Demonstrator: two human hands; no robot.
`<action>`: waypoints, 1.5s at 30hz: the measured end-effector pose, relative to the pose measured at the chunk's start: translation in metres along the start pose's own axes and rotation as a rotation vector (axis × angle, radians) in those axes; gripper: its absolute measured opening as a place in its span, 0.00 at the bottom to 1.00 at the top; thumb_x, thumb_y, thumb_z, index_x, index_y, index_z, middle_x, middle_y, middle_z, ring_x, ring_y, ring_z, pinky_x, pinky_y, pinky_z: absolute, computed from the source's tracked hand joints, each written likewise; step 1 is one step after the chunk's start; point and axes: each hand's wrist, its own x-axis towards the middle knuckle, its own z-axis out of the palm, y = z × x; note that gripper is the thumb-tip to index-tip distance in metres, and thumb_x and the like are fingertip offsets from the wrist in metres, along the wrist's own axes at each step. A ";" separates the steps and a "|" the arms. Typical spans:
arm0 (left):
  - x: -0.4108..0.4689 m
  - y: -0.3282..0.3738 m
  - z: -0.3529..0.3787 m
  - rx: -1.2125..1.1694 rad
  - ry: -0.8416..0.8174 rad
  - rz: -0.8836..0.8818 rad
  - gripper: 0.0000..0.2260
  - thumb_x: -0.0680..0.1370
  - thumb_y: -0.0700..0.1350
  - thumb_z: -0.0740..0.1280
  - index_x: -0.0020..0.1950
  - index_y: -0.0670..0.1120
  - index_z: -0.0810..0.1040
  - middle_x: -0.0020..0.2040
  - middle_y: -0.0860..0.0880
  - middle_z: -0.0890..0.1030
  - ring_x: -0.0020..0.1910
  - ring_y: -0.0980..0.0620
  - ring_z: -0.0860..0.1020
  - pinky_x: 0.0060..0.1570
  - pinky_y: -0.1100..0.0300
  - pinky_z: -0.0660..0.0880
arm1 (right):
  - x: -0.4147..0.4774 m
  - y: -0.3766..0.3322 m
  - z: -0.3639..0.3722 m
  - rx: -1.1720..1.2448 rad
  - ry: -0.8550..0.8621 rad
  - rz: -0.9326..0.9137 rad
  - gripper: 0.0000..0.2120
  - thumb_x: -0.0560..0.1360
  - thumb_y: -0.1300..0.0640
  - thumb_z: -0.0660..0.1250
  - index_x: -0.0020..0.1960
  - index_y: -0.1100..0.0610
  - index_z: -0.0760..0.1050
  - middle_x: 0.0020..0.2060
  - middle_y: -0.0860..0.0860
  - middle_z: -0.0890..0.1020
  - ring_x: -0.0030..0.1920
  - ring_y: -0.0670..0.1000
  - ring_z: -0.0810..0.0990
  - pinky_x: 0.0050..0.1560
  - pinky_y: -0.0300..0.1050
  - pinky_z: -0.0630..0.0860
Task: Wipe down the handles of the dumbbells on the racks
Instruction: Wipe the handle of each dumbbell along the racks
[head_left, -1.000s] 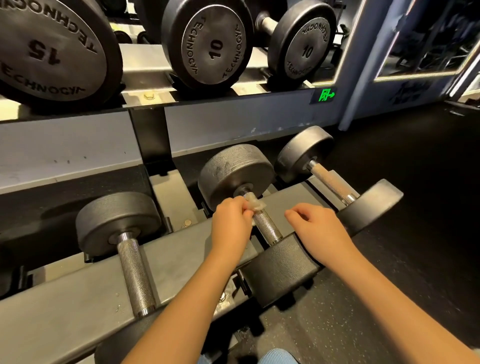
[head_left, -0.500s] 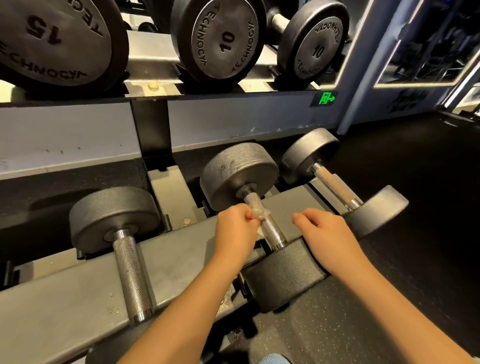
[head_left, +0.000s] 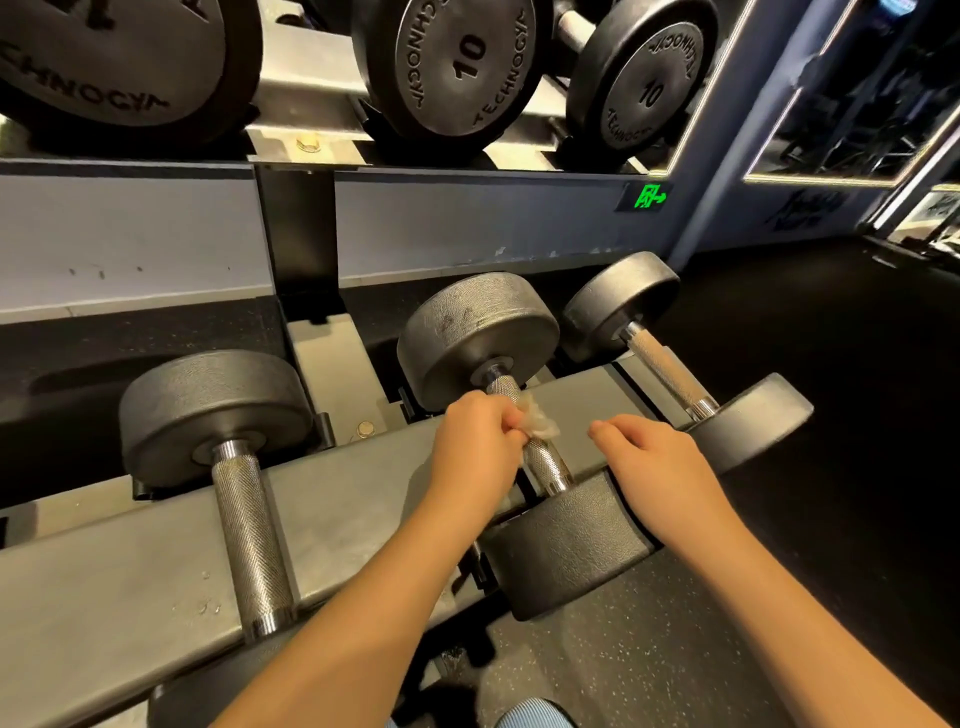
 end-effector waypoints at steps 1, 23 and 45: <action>-0.003 0.001 -0.001 0.009 -0.050 0.020 0.03 0.75 0.41 0.69 0.46 0.46 0.84 0.46 0.50 0.77 0.45 0.52 0.77 0.43 0.63 0.70 | 0.000 0.001 0.000 -0.015 -0.012 0.016 0.15 0.80 0.47 0.55 0.45 0.52 0.77 0.40 0.48 0.79 0.41 0.49 0.76 0.41 0.45 0.70; 0.005 0.019 -0.026 -0.414 -0.071 0.128 0.05 0.73 0.39 0.73 0.47 0.46 0.82 0.38 0.52 0.82 0.35 0.64 0.79 0.36 0.73 0.73 | 0.022 -0.012 -0.002 0.247 -0.121 -0.261 0.08 0.77 0.52 0.66 0.54 0.46 0.80 0.41 0.44 0.83 0.43 0.39 0.79 0.46 0.35 0.75; 0.020 -0.002 -0.035 0.077 0.230 0.321 0.18 0.80 0.42 0.62 0.71 0.47 0.71 0.69 0.53 0.69 0.70 0.57 0.59 0.64 0.66 0.55 | 0.085 -0.035 0.021 -0.042 -0.206 -0.116 0.07 0.72 0.56 0.72 0.38 0.59 0.81 0.37 0.56 0.83 0.37 0.49 0.78 0.41 0.44 0.75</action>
